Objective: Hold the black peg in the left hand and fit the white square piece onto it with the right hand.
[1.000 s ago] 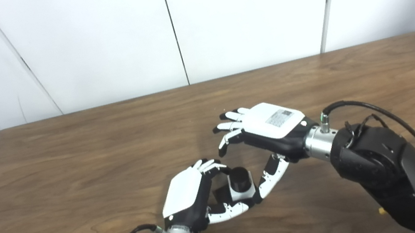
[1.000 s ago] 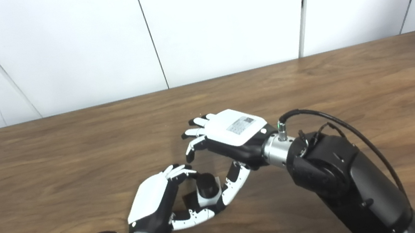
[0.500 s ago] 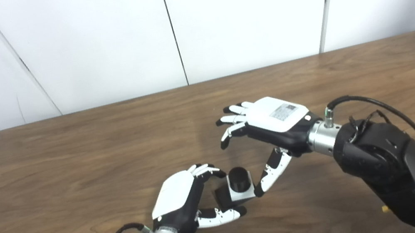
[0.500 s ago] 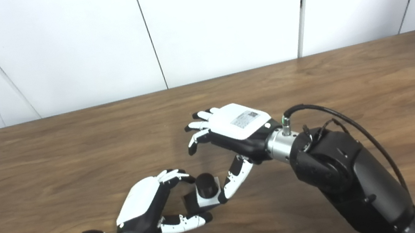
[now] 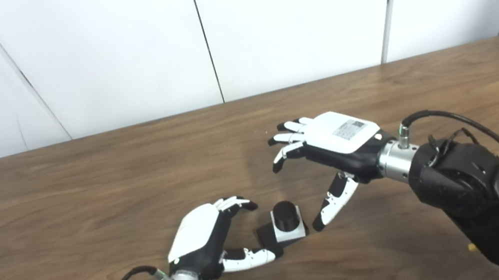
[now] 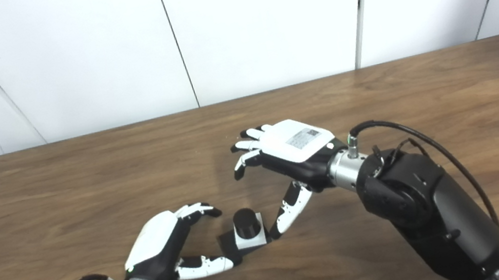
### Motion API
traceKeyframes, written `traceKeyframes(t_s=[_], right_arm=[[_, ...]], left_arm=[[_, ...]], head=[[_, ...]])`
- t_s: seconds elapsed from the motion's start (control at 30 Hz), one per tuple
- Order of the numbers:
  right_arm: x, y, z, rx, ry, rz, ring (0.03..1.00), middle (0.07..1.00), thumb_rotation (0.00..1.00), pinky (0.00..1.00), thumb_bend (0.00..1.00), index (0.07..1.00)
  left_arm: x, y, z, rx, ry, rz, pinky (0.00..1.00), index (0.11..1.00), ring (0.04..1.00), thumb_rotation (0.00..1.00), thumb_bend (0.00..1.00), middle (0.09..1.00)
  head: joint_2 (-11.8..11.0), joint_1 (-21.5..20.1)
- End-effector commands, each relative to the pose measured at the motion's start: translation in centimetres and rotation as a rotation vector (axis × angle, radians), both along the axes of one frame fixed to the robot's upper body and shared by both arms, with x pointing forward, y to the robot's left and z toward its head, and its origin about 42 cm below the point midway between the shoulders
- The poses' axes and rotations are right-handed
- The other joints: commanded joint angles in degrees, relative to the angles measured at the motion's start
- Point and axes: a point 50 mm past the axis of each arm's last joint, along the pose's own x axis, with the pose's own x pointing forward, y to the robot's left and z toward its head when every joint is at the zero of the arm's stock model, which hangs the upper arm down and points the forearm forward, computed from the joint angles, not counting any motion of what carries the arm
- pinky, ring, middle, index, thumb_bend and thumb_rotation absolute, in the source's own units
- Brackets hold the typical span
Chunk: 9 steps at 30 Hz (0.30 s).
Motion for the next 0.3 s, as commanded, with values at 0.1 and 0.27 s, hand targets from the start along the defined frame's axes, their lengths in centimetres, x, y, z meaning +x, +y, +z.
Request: traceKeyframes(t_s=[0.1,0.27], right_arm=[[-0.2,-1.8,1.8,0.034,-0.056,-0.044,1.0,0.961,0.41,1.0,0.96,0.806],[-0.4,-3.4,1.2,0.09,-0.034,-0.096,1.0,0.969,0.4,0.98,0.94,0.84]], left_arm=[[-0.1,1.5,1.8,-0.011,-0.12,0.071,0.86,0.815,0.919,0.61,0.91,0.9],[-0.3,2.5,1.8,-0.101,-0.164,0.156,0.85,0.838,0.937,0.73,0.82,0.918]], head=[[-0.1,-0.3],[-0.1,-0.7]])
